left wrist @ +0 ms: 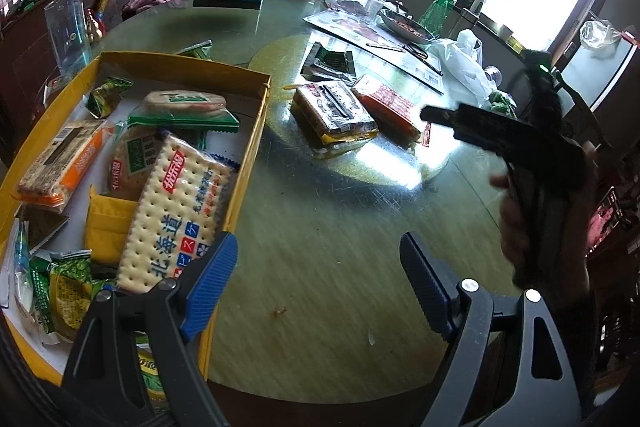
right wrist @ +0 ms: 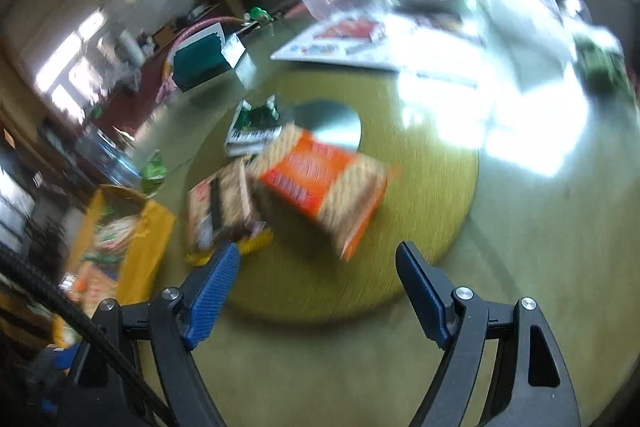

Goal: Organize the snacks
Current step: 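Grasp the orange soda-cracker pack on the lazy susan with the right gripper, then grasp the dark-striped cracker pack with the left gripper while the right lifts the orange pack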

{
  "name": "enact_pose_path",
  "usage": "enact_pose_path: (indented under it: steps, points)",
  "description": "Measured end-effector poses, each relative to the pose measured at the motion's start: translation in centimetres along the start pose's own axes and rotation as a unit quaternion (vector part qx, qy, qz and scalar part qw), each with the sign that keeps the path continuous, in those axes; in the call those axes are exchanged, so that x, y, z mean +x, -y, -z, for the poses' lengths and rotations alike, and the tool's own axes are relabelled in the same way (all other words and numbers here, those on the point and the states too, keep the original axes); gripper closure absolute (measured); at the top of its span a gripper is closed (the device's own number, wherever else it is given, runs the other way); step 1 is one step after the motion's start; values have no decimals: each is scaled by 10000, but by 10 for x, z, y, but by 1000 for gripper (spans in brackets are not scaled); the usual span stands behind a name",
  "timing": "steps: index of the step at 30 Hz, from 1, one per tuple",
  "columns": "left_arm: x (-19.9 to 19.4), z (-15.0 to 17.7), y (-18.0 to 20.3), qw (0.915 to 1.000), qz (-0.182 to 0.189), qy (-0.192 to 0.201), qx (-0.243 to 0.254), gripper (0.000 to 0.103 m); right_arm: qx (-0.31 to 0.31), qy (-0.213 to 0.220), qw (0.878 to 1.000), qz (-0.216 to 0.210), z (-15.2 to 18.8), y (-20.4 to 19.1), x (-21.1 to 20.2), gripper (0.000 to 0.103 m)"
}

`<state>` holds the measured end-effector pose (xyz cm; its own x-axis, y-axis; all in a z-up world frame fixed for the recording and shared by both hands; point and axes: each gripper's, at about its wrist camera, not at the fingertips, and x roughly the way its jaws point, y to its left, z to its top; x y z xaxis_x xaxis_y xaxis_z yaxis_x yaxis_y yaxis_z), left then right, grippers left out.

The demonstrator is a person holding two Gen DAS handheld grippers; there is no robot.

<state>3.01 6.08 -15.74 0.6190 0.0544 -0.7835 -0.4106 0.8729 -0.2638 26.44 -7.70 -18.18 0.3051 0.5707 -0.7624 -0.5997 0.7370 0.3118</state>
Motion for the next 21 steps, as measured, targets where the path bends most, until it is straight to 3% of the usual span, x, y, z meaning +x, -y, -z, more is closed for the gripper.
enact_pose_path:
  steps: [2, 5, 8, 12, 15, 17, 19, 21]
  points:
    - [1, -1, -1, 10000, -8, -16, -38, 20, -172, -36, 9998, 41, -14, 4, 13, 22]
    - [1, -3, -5, 9999, -19, -30, -121, 20, -198, -237, 9992, -271, -33, 8, 32, 22]
    - [1, -4, -8, 9998, -29, -37, -183, 20, -581, -339, 9977, -45, -42, 0, 50, 22]
    - [1, -5, -9, 9998, -42, -52, -175, 20, -757, -695, 9945, -181, -42, -4, 68, 22]
    - [3, -6, -9, 9998, -30, -72, -203, 20, -935, -699, 9930, -177, -32, -11, 68, 23]
    - [3, -7, -7, 9998, -39, -79, -201, 20, -1088, -671, 9917, -106, -23, -17, 64, 31]
    - [1, -9, -4, 9998, -28, -69, -202, 20, -1201, -659, 9905, 116, -18, -22, 61, 45]
    - [-3, -12, 1, 9998, -22, -4, -175, 20, -1134, -693, 9910, 181, -13, -21, 56, 45]
